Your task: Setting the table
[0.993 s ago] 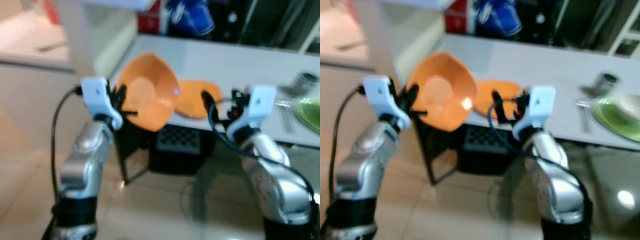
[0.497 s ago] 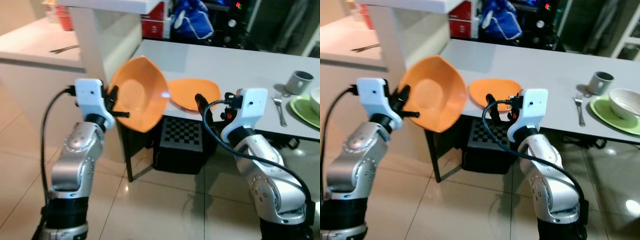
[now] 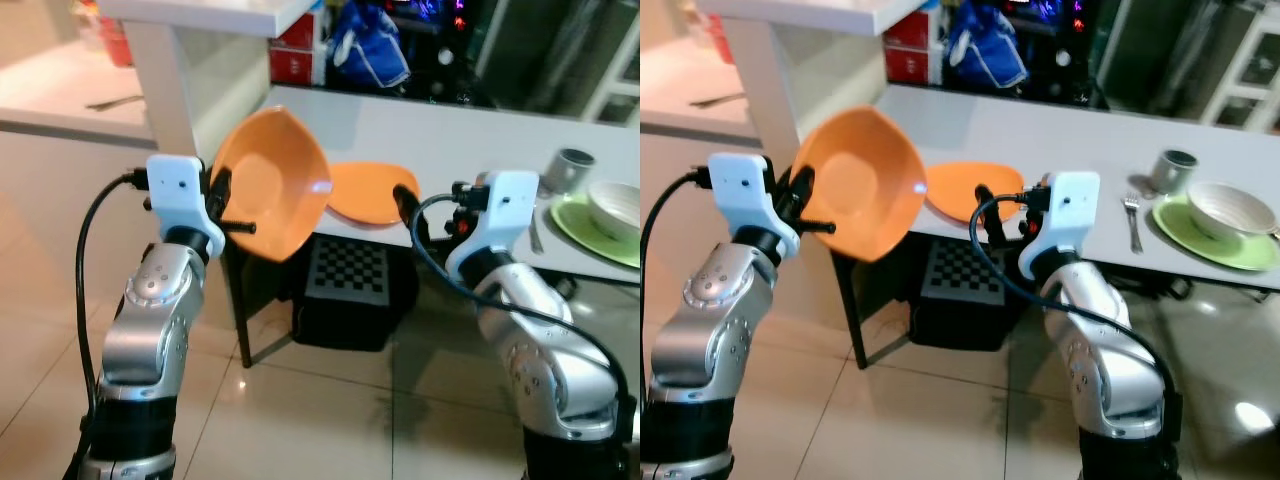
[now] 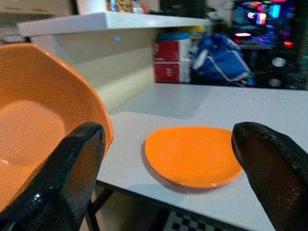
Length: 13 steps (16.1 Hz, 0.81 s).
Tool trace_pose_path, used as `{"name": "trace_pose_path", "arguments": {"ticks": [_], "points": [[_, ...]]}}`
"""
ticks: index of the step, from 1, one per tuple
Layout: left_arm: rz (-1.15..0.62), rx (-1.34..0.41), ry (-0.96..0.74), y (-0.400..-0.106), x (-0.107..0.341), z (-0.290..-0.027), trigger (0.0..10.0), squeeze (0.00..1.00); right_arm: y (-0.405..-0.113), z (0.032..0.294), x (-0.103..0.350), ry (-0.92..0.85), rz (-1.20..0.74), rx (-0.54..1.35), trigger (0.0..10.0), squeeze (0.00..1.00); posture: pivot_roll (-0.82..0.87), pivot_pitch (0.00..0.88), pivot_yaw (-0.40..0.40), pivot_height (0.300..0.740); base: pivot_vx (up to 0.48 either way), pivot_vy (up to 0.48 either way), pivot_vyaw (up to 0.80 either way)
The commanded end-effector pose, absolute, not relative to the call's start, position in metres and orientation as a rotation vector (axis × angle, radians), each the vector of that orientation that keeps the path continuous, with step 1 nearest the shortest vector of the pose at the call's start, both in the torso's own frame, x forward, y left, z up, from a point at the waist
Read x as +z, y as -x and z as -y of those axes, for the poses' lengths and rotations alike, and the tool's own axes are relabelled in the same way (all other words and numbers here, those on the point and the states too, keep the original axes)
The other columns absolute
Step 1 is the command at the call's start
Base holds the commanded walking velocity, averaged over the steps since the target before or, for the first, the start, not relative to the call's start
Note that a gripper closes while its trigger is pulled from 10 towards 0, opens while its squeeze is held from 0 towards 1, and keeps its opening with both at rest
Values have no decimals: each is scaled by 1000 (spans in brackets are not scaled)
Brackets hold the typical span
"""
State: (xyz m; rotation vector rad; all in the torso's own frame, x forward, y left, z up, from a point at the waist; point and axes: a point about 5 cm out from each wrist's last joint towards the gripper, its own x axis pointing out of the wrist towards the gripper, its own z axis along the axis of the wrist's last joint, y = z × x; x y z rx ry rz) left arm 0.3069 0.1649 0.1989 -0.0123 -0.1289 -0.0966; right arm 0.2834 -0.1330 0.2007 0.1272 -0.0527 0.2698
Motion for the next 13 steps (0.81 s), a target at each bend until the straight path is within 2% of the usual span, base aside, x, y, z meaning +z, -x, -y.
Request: {"name": "trace_pose_path", "arguments": {"ticks": [1, 11, 13], "points": [[186, -109, 7, -308, 212, -161, 10000, 0, -284, 138, 198, -127, 34, 254, 10000, 0, 15, 0, -23, 740, 442, 0, 0], [185, -129, 5, -311, 212, -162, 10000, 0, -284, 137, 198, -129, 41, 250, 10000, 0, 18, 0, -14, 740, 467, 0, 0], [184, -132, 5, -312, 213, -161, 10000, 0, -284, 137, 198, -130, 42, 248, 10000, 0, 17, 0, -12, 740, 480, 0, -800]]}}
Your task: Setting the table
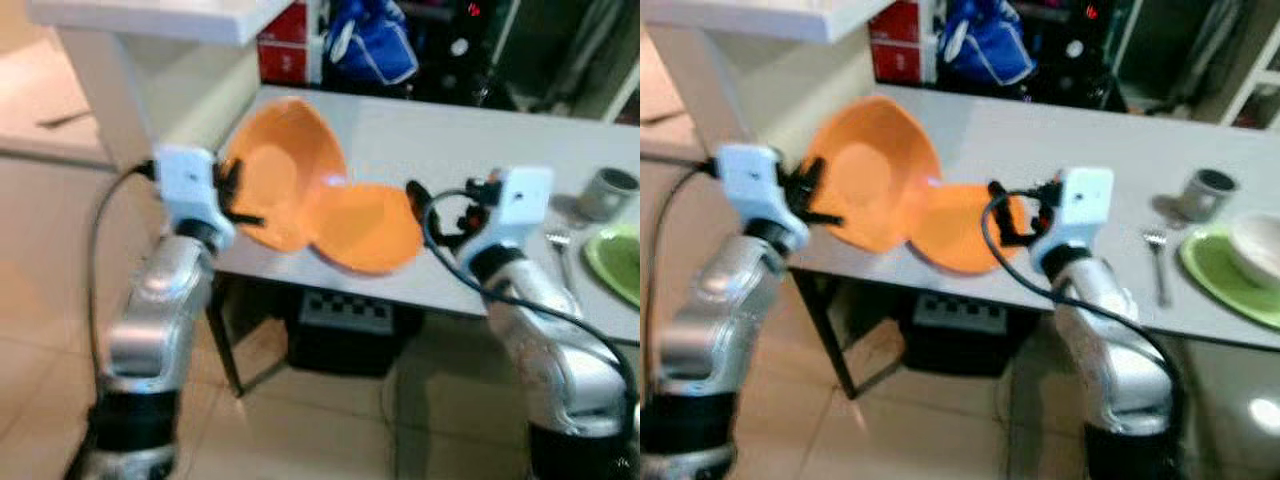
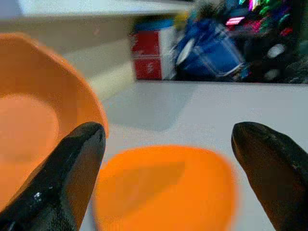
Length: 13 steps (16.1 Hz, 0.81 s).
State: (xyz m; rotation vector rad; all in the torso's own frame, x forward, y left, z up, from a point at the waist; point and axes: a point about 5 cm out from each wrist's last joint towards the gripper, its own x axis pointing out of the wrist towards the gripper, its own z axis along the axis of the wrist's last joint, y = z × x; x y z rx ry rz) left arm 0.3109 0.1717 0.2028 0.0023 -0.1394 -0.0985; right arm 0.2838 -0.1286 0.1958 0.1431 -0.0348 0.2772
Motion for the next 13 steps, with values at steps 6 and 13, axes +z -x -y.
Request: {"name": "trace_pose_path", "arguments": {"ticks": [6, 13], "points": [[187, -136, 24, -313, 216, -164, 10000, 0, -283, 136, 199, -131, 50, 257, 10000, 0, 19, 0, -7, 740, 480, 0, -133], [121, -172, 141, -318, 213, -158, 10000, 0, -279, 135, 198, -134, 46, 274, 10000, 0, 12, 0, 1, 740, 341, 0, 0]]}}
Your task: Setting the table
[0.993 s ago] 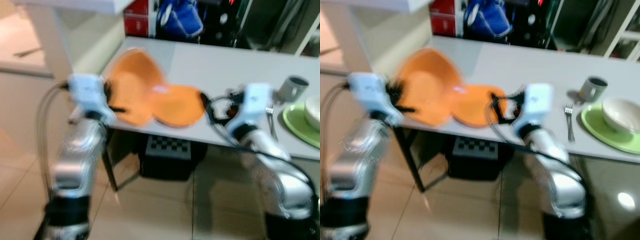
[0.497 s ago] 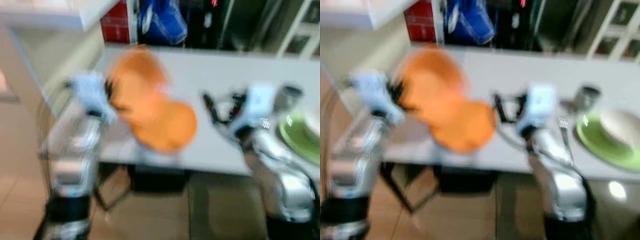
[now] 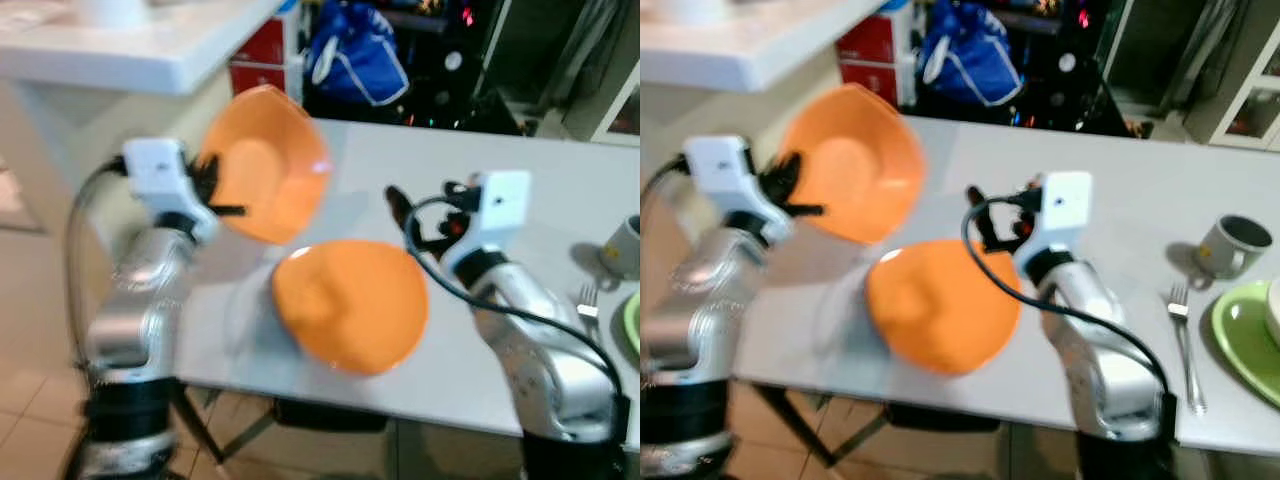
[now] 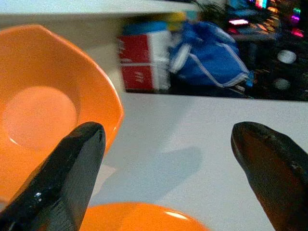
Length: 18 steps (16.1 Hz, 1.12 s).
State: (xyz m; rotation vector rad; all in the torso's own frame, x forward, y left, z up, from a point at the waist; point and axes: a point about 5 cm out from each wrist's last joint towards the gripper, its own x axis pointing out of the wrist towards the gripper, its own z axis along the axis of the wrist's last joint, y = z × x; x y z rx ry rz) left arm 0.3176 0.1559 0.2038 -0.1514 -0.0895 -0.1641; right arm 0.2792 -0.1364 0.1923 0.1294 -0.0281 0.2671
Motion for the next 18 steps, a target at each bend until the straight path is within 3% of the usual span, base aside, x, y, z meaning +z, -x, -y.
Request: {"name": "trace_pose_path", "arguments": {"ticks": [1, 3, 7, 13, 18], "points": [[120, -176, 181, -321, 215, -157, 10000, 0, -278, 135, 198, -133, 46, 281, 10000, 0, 10, 0, 2, 740, 0, 0, 0], [107, -195, 296, -329, 218, -156, 10000, 0, -276, 135, 199, -127, 43, 307, 10000, 0, 6, 0, 2, 740, 0, 0, 0], [9, -218, 363, -347, 208, -150, 10000, 0, -273, 135, 198, -112, 28, 337, 10000, 0, -7, 0, 1, 740, 0, 0, 0], [-126, -313, 462, -382, 186, -117, 10000, 0, -262, 139, 197, -78, 0, 363, 10000, 0, -64, 0, 14, 740, 0, 0, 0], [-193, -239, 655, -404, 175, -102, 10000, 0, -235, 150, 198, -33, -35, 366, 10000, 0, -196, 2, 63, 740, 0, 0, 0]]}}
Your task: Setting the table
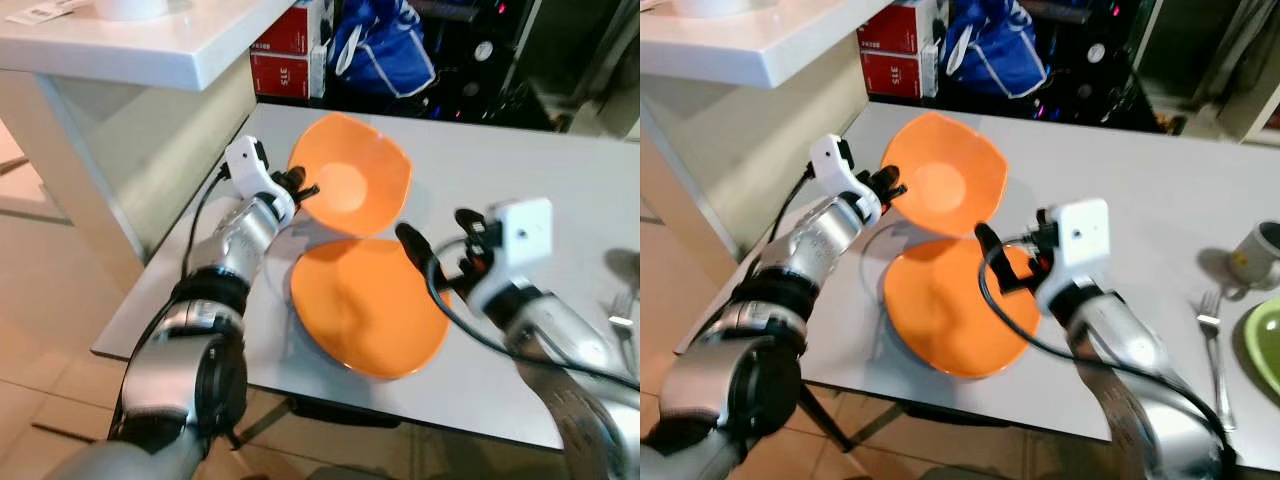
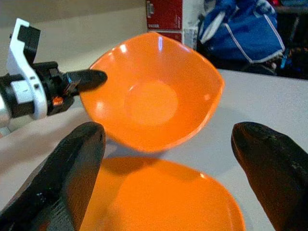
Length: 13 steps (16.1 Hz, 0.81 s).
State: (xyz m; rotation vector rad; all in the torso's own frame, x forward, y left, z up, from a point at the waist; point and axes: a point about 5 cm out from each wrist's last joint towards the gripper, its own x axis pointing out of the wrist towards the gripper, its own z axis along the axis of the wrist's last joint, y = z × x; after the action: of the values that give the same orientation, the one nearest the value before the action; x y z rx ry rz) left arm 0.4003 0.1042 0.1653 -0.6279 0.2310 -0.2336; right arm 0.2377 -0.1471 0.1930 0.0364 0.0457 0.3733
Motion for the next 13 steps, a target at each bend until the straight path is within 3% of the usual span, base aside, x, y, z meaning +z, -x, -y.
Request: {"name": "trace_pose_path", "arguments": {"ticks": [1, 7, 13], "points": [[-194, -240, 662, -404, 175, -101, 10000, 0, -234, 150, 198, -32, -35, 365, 10000, 0, -196, 2, 63, 740, 0, 0, 0], [-256, -286, 609, -401, 164, -68, 10000, 0, -206, 158, 199, 44, -93, 362, 10000, 0, -317, 46, 116, 740, 0, 0, 0], [-237, -192, 600, -404, 166, -76, 10000, 0, -197, 155, 200, 54, -110, 363, 10000, 0, -346, 74, 111, 740, 0, 0, 0]]}}
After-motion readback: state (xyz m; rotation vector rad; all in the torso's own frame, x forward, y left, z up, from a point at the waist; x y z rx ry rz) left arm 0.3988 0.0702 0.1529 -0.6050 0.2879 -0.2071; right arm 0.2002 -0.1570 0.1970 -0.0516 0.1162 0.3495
